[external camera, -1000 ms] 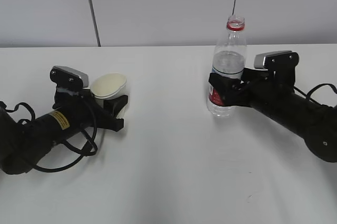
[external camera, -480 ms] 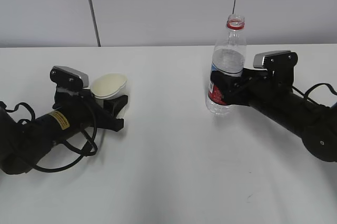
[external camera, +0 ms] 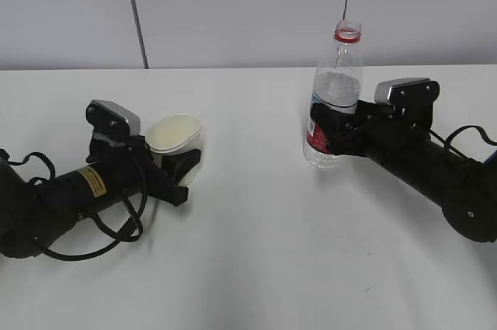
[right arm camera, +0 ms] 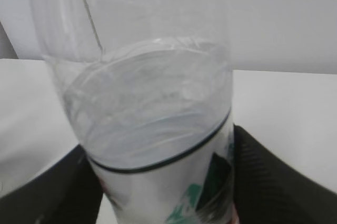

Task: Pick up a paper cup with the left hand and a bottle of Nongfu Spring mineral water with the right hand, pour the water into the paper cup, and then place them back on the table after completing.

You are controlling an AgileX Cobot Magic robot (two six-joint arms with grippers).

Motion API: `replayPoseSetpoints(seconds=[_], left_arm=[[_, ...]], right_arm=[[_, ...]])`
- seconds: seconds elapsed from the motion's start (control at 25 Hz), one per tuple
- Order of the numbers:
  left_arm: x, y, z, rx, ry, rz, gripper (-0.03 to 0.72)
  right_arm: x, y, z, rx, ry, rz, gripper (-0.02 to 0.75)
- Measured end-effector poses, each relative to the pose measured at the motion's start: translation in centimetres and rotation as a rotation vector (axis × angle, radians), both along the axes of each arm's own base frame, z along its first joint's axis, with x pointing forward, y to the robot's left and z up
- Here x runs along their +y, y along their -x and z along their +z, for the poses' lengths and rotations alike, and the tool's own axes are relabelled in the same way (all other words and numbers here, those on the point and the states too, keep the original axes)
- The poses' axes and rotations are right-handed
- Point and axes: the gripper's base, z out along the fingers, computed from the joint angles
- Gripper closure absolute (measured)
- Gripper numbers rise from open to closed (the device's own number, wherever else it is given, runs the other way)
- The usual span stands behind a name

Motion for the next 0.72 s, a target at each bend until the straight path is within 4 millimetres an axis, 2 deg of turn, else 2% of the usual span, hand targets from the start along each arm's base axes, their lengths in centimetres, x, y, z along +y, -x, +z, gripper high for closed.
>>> replayPoseSetpoints(seconds=[0.48, 0.72], left_arm=[[-0.4, 0.4, 0.0, 0.026, 0.021, -0.059, 0.332], [-1.8, 1.2, -0.1, 0.037, 0.025, -0.129, 0.332]], right_arm=[[0.0, 0.0, -0.1, -0.004, 0.003, 0.005, 0.298], [0.1, 0.0, 0.7, 0.021, 0.078, 0.011, 0.300]])
